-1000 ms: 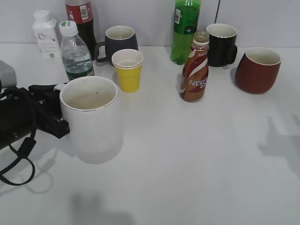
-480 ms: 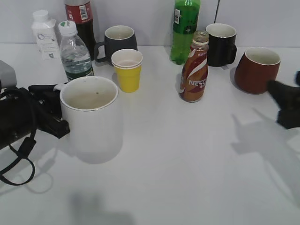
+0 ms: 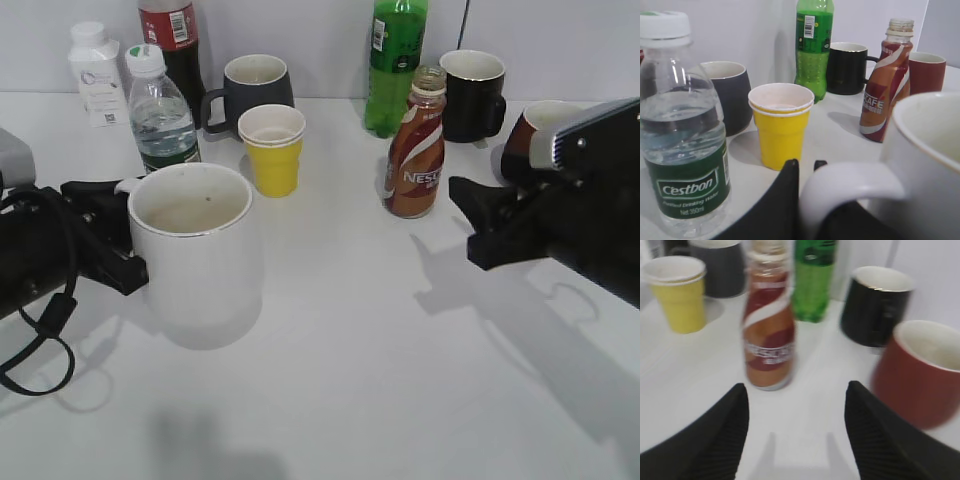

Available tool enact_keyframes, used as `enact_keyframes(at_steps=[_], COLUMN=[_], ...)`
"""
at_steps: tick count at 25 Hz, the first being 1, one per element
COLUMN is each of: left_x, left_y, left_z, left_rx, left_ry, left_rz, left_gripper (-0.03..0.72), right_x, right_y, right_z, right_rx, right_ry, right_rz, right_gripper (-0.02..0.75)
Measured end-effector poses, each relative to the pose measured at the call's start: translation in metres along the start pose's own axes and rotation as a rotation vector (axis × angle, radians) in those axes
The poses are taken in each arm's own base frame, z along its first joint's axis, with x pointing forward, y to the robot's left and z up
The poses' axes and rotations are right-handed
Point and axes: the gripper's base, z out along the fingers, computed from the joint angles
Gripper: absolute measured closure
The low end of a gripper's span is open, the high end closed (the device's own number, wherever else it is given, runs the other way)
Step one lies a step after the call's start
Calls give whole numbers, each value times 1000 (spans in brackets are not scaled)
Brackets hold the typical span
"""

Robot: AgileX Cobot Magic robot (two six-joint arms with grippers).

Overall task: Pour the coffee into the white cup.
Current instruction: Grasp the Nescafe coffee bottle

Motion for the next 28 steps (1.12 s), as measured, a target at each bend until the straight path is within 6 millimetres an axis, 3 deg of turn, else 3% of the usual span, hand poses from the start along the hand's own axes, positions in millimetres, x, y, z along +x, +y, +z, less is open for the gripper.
enact_keyframes(at_steps=[7,22,28], left_x=[0,0,0], left_y=[0,0,0], left_z=[0,0,0], left_rx=[0,0,0], left_ry=[0,0,0], left_rz=[0,0,0], left_gripper=[629,629,629], right_x=[16,46,54], right_y=[-1,0,0], right_z=[29,116,140], right_rx=[25,14,18], right_ry=[-30,-21,-35], right_rz=[51,60,69], right_gripper=[82,64,77])
